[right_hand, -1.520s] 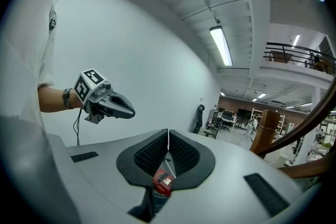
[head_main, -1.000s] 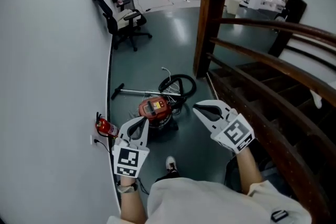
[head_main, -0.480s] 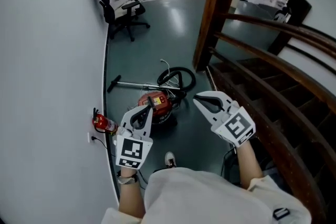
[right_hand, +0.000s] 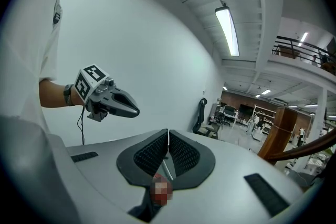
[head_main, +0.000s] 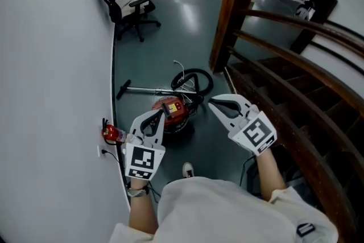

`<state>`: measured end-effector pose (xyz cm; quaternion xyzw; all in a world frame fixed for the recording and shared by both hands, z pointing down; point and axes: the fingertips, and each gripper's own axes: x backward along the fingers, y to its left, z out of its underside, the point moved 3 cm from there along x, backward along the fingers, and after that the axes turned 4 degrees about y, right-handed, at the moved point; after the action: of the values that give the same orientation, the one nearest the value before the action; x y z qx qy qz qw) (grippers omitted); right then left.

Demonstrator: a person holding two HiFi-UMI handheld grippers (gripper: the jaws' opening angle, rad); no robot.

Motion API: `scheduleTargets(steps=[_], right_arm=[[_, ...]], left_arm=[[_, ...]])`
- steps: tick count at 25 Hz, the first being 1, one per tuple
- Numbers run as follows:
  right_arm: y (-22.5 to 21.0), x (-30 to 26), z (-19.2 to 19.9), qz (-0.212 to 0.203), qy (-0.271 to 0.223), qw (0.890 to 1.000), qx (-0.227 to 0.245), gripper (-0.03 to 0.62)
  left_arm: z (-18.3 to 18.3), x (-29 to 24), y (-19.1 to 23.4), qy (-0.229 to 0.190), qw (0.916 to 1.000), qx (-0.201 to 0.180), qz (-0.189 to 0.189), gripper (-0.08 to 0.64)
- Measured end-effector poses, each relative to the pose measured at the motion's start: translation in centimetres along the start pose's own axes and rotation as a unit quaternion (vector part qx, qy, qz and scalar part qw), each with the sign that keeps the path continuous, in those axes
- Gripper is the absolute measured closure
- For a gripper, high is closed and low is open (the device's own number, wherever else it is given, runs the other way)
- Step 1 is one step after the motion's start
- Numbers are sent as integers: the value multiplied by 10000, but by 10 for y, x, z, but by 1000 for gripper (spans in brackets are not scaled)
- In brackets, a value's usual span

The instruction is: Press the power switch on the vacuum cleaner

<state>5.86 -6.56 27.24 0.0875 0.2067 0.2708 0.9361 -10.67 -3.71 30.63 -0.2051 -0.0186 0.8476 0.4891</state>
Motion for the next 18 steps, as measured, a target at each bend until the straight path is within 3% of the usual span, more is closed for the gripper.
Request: scheduleTargets(steps=[18], right_arm=[[-10, -40, 26, 98, 867, 9943, 620, 563]], left_arm=[[12, -21, 21, 91, 9999, -26, 117, 558]])
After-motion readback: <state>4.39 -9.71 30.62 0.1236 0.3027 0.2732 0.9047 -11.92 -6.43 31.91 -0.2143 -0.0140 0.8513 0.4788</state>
